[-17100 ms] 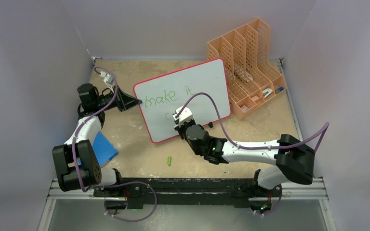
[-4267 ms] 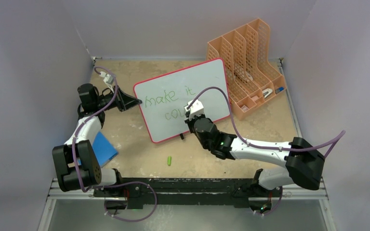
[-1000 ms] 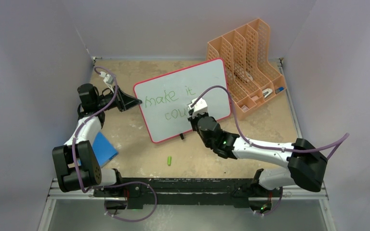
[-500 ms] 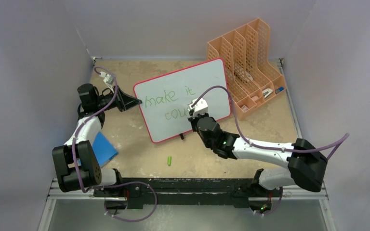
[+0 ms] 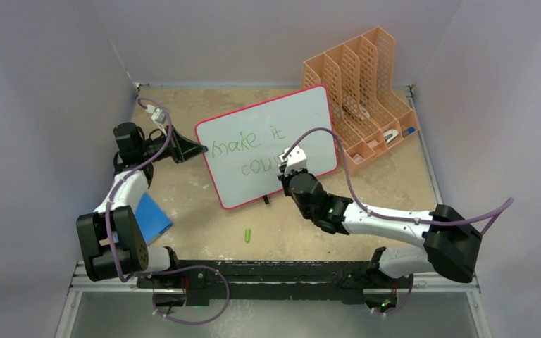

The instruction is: Write a sentence on the whiteboard

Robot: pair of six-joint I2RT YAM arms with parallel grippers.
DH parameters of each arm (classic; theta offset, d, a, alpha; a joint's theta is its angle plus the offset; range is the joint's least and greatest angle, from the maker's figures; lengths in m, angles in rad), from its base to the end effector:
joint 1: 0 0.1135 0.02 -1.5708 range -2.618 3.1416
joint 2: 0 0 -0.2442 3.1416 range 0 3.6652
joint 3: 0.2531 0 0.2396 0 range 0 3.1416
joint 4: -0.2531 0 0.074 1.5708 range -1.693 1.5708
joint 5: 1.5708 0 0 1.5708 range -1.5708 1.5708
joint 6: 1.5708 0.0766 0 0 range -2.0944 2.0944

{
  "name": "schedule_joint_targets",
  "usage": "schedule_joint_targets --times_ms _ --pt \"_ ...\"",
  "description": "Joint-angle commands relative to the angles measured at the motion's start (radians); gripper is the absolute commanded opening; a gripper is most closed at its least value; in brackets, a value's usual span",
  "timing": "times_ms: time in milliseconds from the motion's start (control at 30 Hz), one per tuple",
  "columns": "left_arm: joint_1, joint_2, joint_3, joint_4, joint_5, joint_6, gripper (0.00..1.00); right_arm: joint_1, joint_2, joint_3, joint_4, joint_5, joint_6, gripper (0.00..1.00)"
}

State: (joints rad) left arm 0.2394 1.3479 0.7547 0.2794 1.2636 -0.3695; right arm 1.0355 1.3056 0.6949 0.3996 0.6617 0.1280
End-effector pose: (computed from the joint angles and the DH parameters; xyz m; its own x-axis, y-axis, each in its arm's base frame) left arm 0.2935 -0.0035 0.2417 -0.5718 -0.2520 -0.7807 0.6462 0.4480 -0.6179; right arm 0.1996 0.2442 0.2371 -0.1535 -0.0614 -0.9862 -0.3554 0.9347 -0.0029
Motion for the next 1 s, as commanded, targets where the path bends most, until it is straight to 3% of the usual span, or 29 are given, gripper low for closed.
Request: schedule_joint_targets --times_ms 0,967 --pt "-0.017 -0.015 0.013 0.0 -0.003 0.046 0.0 0.001 -0.027 -0.011 0.002 -0.007 0.027 0.0" --pt "-0.018 -0.015 0.013 -0.002 -0.004 0.046 0.0 0.005 -0.03 0.005 0.007 -0.01 0.015 0.0"
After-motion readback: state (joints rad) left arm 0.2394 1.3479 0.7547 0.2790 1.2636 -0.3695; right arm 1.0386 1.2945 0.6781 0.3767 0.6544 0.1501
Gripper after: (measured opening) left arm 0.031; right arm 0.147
